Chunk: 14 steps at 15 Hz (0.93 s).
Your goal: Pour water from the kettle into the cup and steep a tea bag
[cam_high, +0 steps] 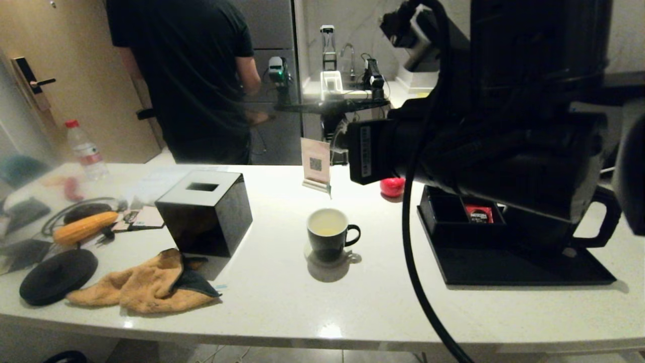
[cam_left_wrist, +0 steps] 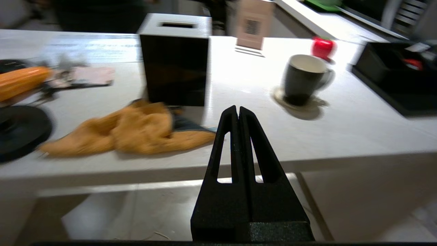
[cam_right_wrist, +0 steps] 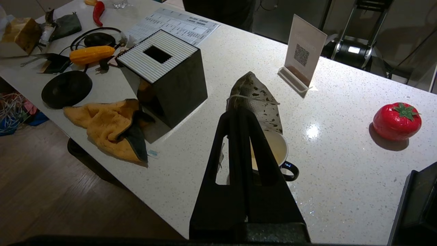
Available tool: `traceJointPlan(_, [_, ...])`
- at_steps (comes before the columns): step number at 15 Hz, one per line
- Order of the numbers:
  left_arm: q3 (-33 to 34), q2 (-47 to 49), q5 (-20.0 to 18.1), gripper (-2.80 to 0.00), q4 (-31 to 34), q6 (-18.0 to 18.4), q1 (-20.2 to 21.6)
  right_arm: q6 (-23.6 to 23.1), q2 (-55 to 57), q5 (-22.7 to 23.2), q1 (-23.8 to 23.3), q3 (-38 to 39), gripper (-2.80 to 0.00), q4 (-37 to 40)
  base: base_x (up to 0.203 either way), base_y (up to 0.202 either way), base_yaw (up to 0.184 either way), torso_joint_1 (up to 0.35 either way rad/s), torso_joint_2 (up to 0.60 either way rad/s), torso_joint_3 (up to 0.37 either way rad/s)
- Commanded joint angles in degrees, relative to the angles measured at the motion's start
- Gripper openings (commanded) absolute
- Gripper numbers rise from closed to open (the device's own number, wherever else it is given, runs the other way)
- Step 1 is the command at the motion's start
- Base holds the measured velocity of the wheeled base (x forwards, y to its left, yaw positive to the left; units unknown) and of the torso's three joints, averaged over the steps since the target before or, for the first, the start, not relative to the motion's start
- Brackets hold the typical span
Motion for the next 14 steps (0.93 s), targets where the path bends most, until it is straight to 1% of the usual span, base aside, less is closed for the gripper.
traceJointPlan(1, [-3.57,8.44,-4.64,-2.80,-0.07,0.21,-0.06,0.08,-0.20,-0.07,0.04,0.00,-2.80,-0.06,0.000,0.000,0.000,0.000,0.00,0.000])
traceJointPlan(2, [-4.82,10.66,-7.04,-2.80,-0.25,0.31,-0.05,0.08,-0.20,-0.07,0.04,-0.08,-2.80,-0.06,0.000,0.000,0.000,0.000,0.00,0.000])
traceJointPlan(3, [-5.84,13.07,-8.64,-2.80,-0.94,0.35,-0.05,0.08,-0.20,-0.07,0.04,-0.26,-2.80,-0.06,0.000,0.000,0.000,0.000,0.00,0.000])
traceJointPlan(5, [-8.13,18.94,-11.00,-2.80,-2.94,0.38,-0.10,0.08,-0.20,-0.07,0.04,-0.44,-2.80,-0.15,0.000,0.000,0.000,0.000,0.00,0.000])
traceJointPlan(7, [-11.96,25.90,-13.43,-2.80,-4.48,0.39,-0.37,0.08,-0.28,-0.07,0.04,-0.87,-2.80,-0.15,0.000,0.000,0.000,0.000,0.00,0.000])
traceJointPlan(8, [-14.05,28.99,-14.24,-2.80,-4.84,0.39,-1.28,0.02,-0.13,-0.07,0.04,-1.37,-2.80,-0.07,0.000,0.000,0.000,0.000,0.00,0.000])
traceJointPlan(9, [-15.93,31.93,-14.73,-2.80,-5.11,0.43,-3.79,-0.82,0.15,0.00,0.04,-2.13,-2.80,0.02,0.000,0.000,0.000,0.000,0.00,0.000])
traceJointPlan(12, [-20.56,38.43,-14.80,-2.80,-5.31,0.46,-14.88,-2.46,0.34,0.18,0.04,-2.63,-2.80,-0.15,0.000,0.000,0.000,0.000,0.00,0.000])
traceJointPlan(14, [-23.86,43.77,-14.29,-2.80,-5.37,0.73,-19.53,-2.56,0.77,0.11,0.04,-3.49,-2.80,-0.15,0.000,0.000,0.000,0.000,0.00,0.000])
